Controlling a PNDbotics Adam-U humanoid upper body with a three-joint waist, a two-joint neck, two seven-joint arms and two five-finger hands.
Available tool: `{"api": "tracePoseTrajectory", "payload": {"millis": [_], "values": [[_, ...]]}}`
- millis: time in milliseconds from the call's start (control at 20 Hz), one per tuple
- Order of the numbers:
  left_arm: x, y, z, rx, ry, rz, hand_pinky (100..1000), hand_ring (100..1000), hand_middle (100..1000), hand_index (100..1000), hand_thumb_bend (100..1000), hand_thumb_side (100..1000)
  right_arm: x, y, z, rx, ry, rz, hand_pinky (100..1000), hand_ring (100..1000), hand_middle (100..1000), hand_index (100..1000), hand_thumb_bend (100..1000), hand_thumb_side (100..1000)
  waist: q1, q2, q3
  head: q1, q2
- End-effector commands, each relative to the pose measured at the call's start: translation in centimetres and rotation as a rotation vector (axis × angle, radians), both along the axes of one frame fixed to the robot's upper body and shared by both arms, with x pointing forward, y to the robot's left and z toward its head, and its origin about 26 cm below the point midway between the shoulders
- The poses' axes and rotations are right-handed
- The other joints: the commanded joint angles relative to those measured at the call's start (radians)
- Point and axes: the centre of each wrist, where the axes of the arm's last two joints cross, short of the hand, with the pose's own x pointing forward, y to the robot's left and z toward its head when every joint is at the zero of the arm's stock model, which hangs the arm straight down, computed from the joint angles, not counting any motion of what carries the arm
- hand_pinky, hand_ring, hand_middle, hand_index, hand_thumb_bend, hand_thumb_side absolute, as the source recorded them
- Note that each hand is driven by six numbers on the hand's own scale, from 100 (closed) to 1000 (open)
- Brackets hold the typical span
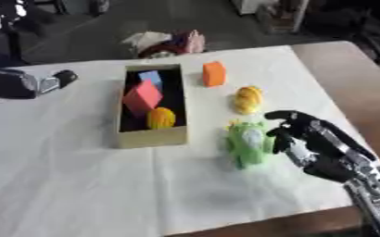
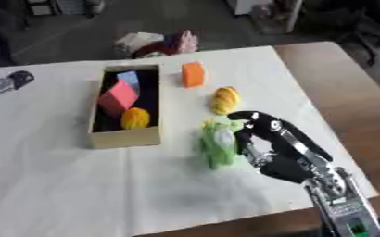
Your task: Pick up objects on the table and place them in the box.
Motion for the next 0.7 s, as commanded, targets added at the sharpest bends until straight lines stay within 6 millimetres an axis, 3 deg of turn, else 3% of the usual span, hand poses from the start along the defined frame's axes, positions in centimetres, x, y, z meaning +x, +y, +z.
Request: {"api": "tracePoseTrajectory", "payload": {"millis": [50, 200, 400, 500, 700], "values": [[-1.4, 0.0, -0.4, -0.104, 0.004, -0.007, 713, 624, 657, 784, 538, 315, 1.0, -1.0, 2.0, -0.141, -0.076, 0.008, 773, 492, 388, 872, 100, 431, -0.005, -0.016, 0.005, -0.017, -0.003], [-2.1, -0.1, -4.1, -0.222, 0.096, 0.013, 706, 619, 651, 786, 532, 331, 2.6, -1.6, 3.9, -0.286, -0.121, 0.033, 781, 525, 431, 895, 100, 405, -0.013, -0.016, 0.017, -0.032, -0.008], [-3.2, -0.3, -7.4, -0.303, 0.176, 0.039, 702, 615, 645, 783, 529, 345, 4.5, -3.1, 5.5, -0.519, -0.156, 0.046, 808, 661, 599, 937, 100, 364, -0.020, -0.016, 0.027, -0.048, -0.010], [-3.5, -0.4, -8.5, -0.338, 0.199, 0.055, 700, 613, 643, 784, 524, 348, 5.2, -3.9, 5.6, -0.646, -0.170, 0.044, 829, 752, 717, 955, 122, 343, -0.021, -0.017, 0.032, -0.053, -0.010], [-3.7, -0.7, -10.1, -0.384, 0.239, 0.072, 698, 611, 642, 782, 524, 360, 6.4, -5.1, 4.2, -0.897, -0.141, 0.073, 875, 879, 884, 982, 243, 384, -0.023, -0.019, 0.038, -0.060, -0.013]]}}
